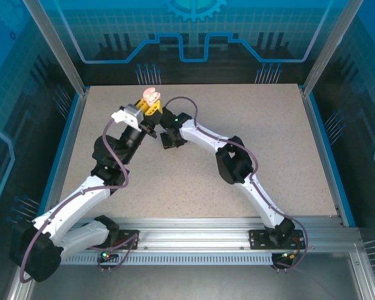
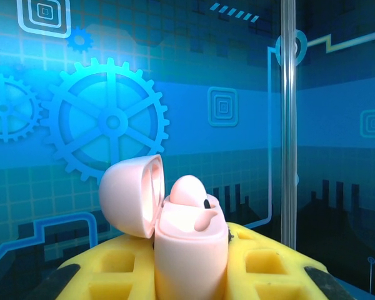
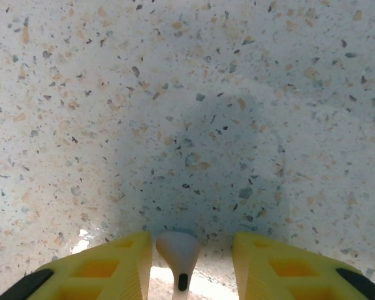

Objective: Insert the wireless bluetooth earbuds into the charging case

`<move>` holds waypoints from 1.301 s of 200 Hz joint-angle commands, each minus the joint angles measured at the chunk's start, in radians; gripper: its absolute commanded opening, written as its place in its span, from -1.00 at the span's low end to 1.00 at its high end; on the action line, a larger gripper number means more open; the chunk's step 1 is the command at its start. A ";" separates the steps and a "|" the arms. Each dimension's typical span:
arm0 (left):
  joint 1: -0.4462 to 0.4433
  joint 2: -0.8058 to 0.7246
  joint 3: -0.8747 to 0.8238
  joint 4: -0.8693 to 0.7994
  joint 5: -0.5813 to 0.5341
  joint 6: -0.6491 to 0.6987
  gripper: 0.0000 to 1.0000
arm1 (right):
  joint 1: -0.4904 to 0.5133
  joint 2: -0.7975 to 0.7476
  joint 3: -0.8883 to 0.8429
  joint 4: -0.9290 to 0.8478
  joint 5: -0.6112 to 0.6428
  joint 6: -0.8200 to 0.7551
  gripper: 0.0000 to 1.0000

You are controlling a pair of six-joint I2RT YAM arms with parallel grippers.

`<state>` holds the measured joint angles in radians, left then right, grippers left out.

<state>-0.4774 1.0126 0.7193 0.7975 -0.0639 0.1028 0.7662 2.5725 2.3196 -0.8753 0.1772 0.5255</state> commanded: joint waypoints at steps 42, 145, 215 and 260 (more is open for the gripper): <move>0.010 -0.015 -0.005 0.026 -0.008 -0.028 -1.00 | 0.033 0.079 0.101 -0.070 0.025 -0.025 -0.31; 0.010 -0.014 -0.003 0.025 -0.001 -0.044 -1.00 | 0.054 0.083 0.106 -0.092 0.047 -0.021 -0.43; 0.010 -0.011 0.004 0.017 0.008 -0.052 -1.00 | 0.051 0.062 0.103 -0.089 0.051 -0.021 -0.58; 0.011 -0.011 0.011 0.006 0.017 -0.052 -1.00 | 0.048 0.003 0.049 -0.062 0.072 -0.016 -0.69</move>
<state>-0.4747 1.0126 0.7174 0.7963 -0.0635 0.0761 0.7940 2.6144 2.3993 -0.9272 0.2375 0.5072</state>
